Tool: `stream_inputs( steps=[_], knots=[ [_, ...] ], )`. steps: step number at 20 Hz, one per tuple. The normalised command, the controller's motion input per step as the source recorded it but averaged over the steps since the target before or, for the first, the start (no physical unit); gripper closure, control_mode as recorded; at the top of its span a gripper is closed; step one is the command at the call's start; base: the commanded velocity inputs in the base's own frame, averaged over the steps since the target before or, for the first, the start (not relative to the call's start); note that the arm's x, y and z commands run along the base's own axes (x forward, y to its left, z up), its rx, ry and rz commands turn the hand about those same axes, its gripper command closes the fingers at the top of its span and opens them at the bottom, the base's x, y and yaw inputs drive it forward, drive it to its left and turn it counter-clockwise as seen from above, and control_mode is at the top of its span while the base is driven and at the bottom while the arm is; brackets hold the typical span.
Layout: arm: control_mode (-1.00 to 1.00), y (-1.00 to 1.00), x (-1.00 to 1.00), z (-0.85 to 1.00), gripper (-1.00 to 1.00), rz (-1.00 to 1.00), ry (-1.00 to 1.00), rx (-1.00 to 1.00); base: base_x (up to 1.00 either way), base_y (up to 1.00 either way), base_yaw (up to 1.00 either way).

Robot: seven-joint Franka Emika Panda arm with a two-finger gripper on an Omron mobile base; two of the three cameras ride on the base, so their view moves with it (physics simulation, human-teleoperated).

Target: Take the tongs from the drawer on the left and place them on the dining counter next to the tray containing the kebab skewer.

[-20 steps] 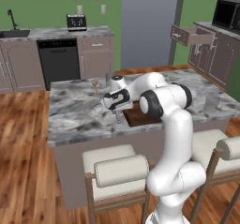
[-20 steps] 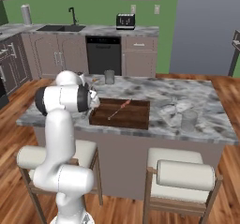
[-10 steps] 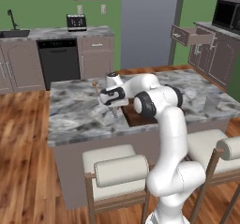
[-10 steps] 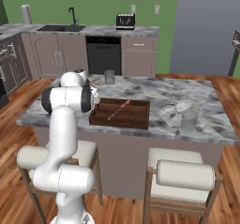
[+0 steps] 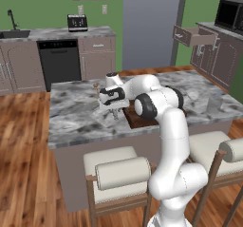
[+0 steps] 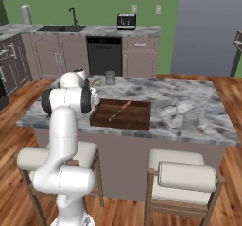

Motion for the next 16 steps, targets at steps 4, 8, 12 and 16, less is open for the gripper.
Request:
stream_inputs(
  steps=[4, 8, 12, 16],
  knots=[
    [-1.0, 0.0, -0.13, 0.0, -1.0, 0.0, 0.0, 0.0, 0.0, 0.0, 0.0],
    [-1.0, -0.09, -0.21, 0.14, -1.0, -0.03, 0.0, 0.0, 0.0, 0.0, 0.0],
    [-1.0, -0.24, -0.18, 0.53, -1.0, -0.04, -0.01, 0.0, 0.0, 0.0, 0.0],
    [-1.0, -0.25, -0.24, 0.77, -1.0, -0.03, -0.03, 0.0, 0.0, 0.0, 0.0]
  ],
)
